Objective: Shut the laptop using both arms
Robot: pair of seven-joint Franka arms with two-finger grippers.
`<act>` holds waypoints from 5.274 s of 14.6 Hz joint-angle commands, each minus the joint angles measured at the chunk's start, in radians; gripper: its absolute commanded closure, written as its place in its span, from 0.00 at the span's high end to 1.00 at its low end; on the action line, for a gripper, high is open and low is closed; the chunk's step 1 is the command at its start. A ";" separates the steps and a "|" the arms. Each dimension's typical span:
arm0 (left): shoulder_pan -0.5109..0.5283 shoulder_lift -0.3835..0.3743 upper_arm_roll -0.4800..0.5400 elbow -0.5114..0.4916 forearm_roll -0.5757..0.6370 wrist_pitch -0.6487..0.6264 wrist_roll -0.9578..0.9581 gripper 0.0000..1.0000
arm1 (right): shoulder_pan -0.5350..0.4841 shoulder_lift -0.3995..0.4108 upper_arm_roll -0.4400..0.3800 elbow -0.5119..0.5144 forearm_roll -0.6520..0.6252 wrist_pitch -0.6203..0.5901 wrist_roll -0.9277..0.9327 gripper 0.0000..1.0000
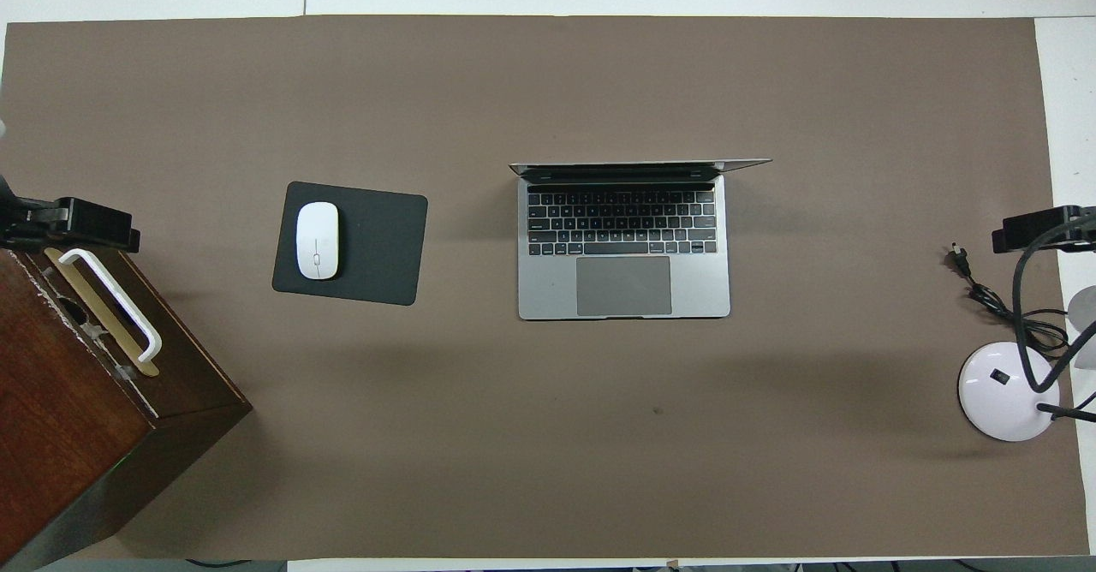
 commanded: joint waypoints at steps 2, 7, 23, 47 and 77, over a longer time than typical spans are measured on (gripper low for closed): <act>-0.006 -0.025 0.007 -0.031 0.019 0.016 0.002 1.00 | -0.006 -0.026 0.007 -0.034 0.001 0.028 0.001 1.00; -0.012 -0.026 0.009 -0.033 0.019 0.014 0.002 1.00 | -0.007 -0.026 0.007 -0.034 0.001 0.030 0.001 1.00; -0.003 -0.025 0.009 -0.028 0.007 0.042 -0.024 0.00 | 0.002 -0.025 0.013 -0.032 0.001 0.041 0.013 1.00; -0.362 -0.262 0.004 -0.715 -0.164 1.006 -0.131 0.00 | -0.011 -0.025 0.010 -0.037 0.002 0.059 -0.014 1.00; -0.746 0.257 0.007 -0.855 -0.162 1.889 -0.061 0.00 | 0.448 0.563 0.020 0.448 -0.122 0.364 0.533 0.00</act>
